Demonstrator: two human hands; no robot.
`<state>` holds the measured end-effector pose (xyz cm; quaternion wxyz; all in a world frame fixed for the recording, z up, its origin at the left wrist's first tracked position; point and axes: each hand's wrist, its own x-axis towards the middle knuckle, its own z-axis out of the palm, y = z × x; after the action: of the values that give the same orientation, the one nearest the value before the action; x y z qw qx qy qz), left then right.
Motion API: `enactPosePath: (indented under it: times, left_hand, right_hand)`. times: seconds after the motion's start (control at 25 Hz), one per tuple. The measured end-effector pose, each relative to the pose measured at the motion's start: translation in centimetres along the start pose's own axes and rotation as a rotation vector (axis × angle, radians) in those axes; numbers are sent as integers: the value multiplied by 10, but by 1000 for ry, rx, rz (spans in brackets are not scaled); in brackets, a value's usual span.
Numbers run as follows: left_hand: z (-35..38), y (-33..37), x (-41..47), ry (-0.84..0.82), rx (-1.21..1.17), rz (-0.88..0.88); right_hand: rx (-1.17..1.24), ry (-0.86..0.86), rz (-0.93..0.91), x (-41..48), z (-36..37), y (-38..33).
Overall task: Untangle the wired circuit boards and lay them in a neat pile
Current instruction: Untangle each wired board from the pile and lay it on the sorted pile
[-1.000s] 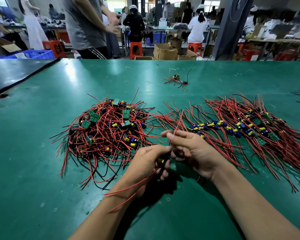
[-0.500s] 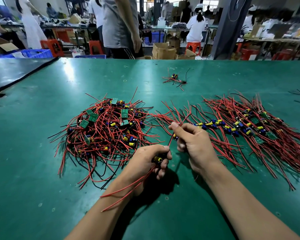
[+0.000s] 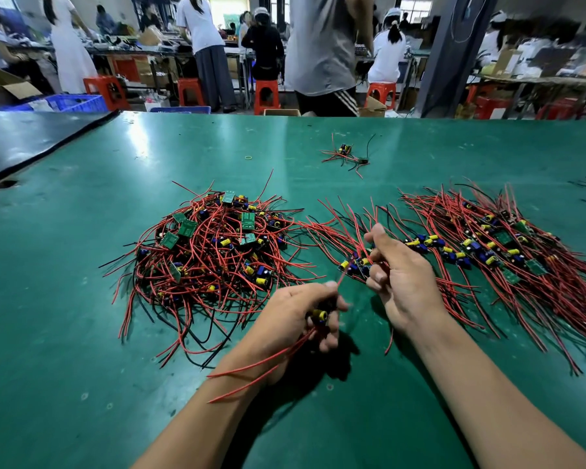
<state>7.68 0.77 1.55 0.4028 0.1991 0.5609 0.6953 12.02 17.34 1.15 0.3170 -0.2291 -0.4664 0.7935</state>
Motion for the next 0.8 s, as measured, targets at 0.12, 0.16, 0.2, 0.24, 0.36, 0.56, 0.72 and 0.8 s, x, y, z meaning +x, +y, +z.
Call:
enactPosePath:
  times: [0.12,0.16,0.2,0.24,0.36,0.56,0.72,0.8]
  left_hand:
    - [2,0,4,62,-174,-17]
    - [2,0,5,75,-222,-31]
    - [2,0,6,90,-248,-41]
    - [2,0,6,101,-264,-45]
    - [0,0,4,105,-270,-1]
    - [-8,8,1,124,-146,171]
    - [-10,10,1,168,-163,228]
    - [-11,11,1,196,-143,241]
  right_hand:
    - [-73,-5,-1,-1,-2,-3]
    - [-96,-17,-12,-2,-1,-2]
    - [-126,-35,-20,-3,0,-2]
    - [-168,-54,-28,-5,1,-1]
    - [-470,-128,-104,-8,-2,2]
    - [-1062,-413,-473,-19,-3,6]
    - [-979,-541,-588,-31,7,17]
    - [-787,-512,-466,-37,13,19]
